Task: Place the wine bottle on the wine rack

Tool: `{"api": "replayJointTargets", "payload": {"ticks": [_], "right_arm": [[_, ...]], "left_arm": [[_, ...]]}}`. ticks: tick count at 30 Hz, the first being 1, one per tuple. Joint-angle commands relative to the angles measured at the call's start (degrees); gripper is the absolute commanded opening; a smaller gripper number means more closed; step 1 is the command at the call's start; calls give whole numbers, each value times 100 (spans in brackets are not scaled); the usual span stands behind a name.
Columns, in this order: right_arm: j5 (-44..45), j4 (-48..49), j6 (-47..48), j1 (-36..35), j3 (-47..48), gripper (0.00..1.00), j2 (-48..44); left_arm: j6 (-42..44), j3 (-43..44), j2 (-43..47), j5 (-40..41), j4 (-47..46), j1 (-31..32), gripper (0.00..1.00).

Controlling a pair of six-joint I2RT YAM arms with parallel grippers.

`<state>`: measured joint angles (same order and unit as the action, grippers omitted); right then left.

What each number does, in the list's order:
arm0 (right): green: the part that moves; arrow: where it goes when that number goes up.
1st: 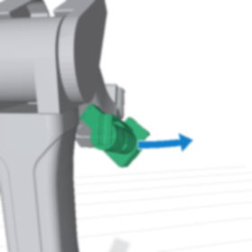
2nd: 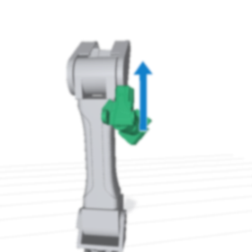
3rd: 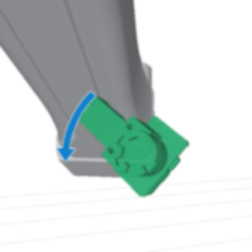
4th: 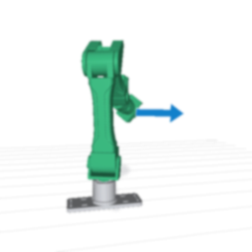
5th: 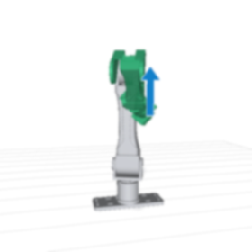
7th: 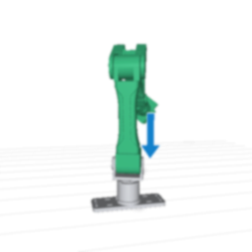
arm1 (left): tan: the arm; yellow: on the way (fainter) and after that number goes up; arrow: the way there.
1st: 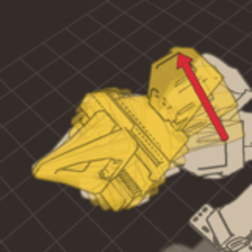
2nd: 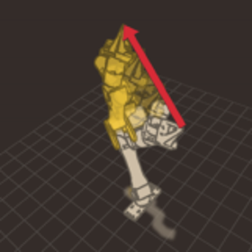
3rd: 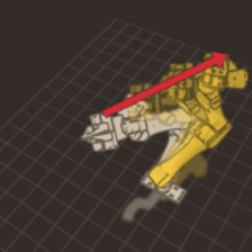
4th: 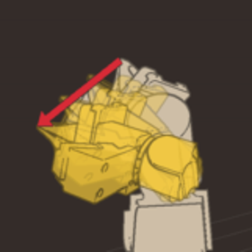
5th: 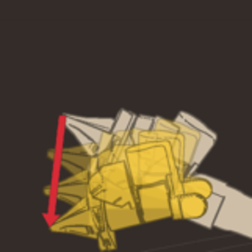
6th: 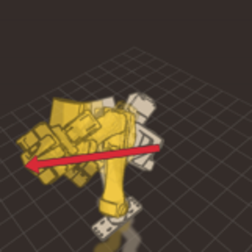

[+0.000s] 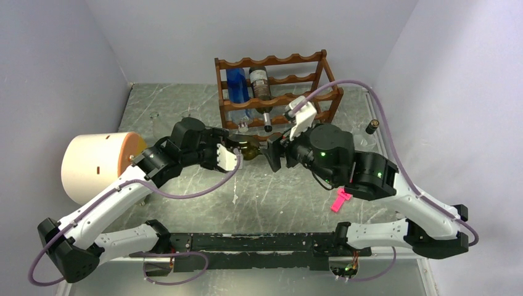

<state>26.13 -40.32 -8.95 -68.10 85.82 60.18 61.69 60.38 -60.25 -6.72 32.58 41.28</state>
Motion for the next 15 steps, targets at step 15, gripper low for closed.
{"api": "replayJointTargets", "payload": {"ticks": [15], "right_arm": [[-1235,-1005,1308,-16,-774,75,-271]], "left_arm": [[1567,-366,590,946,-1613,832,7]]}}
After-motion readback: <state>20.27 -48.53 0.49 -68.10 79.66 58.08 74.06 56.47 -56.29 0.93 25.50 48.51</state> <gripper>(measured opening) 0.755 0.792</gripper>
